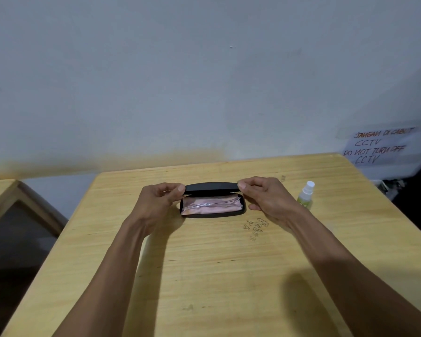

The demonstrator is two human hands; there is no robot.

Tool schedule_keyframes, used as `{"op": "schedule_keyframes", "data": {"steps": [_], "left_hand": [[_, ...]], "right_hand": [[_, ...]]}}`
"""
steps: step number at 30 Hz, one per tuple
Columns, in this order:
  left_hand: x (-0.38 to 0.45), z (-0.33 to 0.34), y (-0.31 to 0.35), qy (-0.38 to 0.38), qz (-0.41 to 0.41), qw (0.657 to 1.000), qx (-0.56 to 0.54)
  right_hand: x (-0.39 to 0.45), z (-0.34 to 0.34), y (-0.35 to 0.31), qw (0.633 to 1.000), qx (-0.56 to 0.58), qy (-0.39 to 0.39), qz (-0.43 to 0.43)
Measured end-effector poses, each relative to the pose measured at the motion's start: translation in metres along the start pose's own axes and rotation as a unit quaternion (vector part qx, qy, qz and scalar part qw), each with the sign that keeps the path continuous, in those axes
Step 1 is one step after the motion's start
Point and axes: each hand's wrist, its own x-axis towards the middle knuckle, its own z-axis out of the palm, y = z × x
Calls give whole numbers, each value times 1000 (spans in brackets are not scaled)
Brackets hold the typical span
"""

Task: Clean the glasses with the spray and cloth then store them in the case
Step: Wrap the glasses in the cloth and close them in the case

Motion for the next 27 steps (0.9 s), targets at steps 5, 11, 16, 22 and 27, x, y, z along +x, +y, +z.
{"op": "schedule_keyframes", "data": {"steps": [5, 11, 16, 22, 27], "left_hand": [[-4, -3, -5, -9, 5, 1000, 11], [-16, -3, -7, -12, 25, 997, 67], [-23, 2, -11, -2, 50, 994, 100], [-33, 6, -9, 18, 76, 987, 144], [-53, 20, -14, 24, 131, 969, 207]], "right_hand": [[-2, 0, 8, 999, -17, -11, -34], [-6, -4, 26, 994, -75, -3, -83], [-15, -3, 30, 987, -115, 1, -116], [-19, -1, 33, 983, -142, 11, -118], [-23, 8, 39, 972, -194, 29, -133]]}}
